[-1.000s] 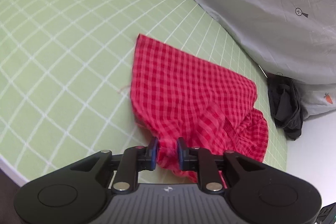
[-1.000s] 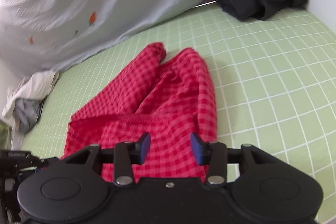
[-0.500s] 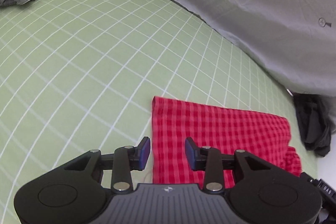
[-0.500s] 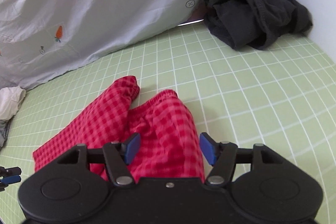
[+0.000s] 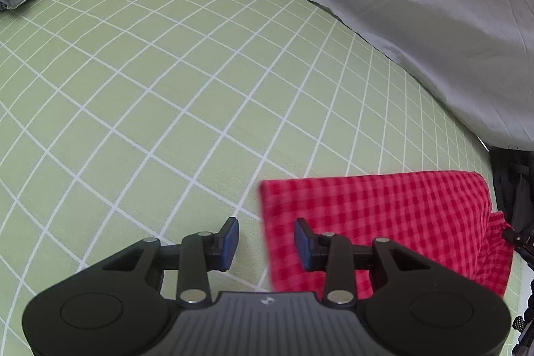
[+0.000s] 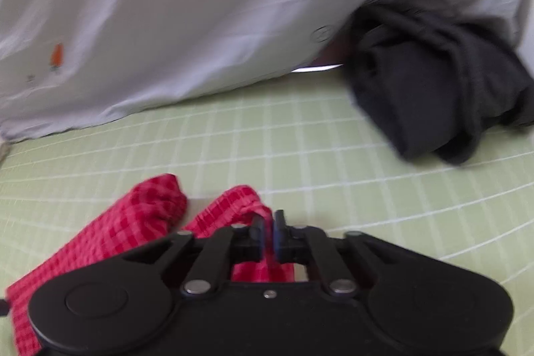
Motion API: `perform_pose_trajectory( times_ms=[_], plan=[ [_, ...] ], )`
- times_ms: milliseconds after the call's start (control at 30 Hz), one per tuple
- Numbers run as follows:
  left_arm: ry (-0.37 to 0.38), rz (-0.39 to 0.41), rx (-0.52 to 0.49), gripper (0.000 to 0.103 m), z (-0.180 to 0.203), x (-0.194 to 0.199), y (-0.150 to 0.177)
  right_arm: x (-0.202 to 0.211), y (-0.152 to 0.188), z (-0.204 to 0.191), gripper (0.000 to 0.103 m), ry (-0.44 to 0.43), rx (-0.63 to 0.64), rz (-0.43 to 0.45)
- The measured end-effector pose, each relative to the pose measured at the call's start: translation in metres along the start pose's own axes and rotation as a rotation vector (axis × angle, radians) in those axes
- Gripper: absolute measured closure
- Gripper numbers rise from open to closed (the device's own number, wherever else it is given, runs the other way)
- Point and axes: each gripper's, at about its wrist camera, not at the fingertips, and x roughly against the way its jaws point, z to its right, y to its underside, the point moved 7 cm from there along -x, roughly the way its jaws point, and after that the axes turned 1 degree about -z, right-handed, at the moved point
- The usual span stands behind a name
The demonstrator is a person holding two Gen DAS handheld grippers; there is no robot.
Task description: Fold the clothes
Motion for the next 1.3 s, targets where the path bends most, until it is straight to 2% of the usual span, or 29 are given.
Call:
perform_pose_trajectory(
  times_ms=[33,67,167,267,333,433,467,500,533,600,733,800,900,1033,1300],
  plan=[
    [0.001,0.000,0.002,0.065,-0.001,0.001,0.000,0.006,0.001,0.003,0.065,0.030,0.000,0.008],
    [0.000,0.001,0.003,0.065,-0.001,0.002,0.001,0.015,0.004,0.004,0.063,0.036,-0.006,0.024],
    [0.004,-0.001,0.008,0.064,-0.002,0.005,0.006,0.042,0.024,0.002,0.064,0.041,-0.031,0.027],
    [0.023,-0.007,0.018,0.064,-0.002,0.008,0.013,0.059,0.055,-0.008,0.064,0.041,-0.034,-0.015],
    [0.033,-0.007,0.004,0.064,0.001,0.013,0.019,0.063,0.077,-0.015,0.063,0.030,-0.039,-0.047],
    [0.050,-0.005,-0.018,0.064,0.004,0.020,0.028,0.058,0.100,-0.019,0.064,0.075,-0.025,-0.090],
    [0.055,-0.005,-0.026,0.064,0.005,0.023,0.031,0.055,0.105,-0.018,0.067,0.093,-0.025,-0.099],
    [0.060,-0.005,-0.033,0.064,0.006,0.025,0.034,0.054,0.110,-0.016,0.077,0.105,-0.029,-0.100],
    [0.065,-0.002,-0.042,0.064,0.005,0.029,0.037,0.056,0.113,-0.015,0.093,0.108,-0.030,-0.094],
    [0.066,0.005,-0.060,0.064,0.003,0.036,0.043,0.063,0.118,-0.012,0.100,0.113,-0.029,-0.078],
    [0.061,0.013,-0.077,0.064,-0.001,0.046,0.055,0.112,0.129,-0.005,0.101,0.112,-0.041,0.004],
    [0.059,0.009,-0.079,0.064,-0.002,0.048,0.061,0.137,0.142,0.000,0.101,0.114,-0.056,0.016],
    [0.057,-0.010,-0.084,0.064,-0.003,0.049,0.072,0.164,0.170,0.006,0.101,0.126,-0.046,-0.001],
    [0.059,-0.039,-0.091,0.064,-0.003,0.051,0.086,0.175,0.205,0.022,0.101,0.154,-0.081,-0.076],
    [0.044,-0.066,-0.107,0.063,-0.008,0.054,0.108,0.188,0.242,0.038,0.099,0.205,-0.108,-0.147]
  ],
)
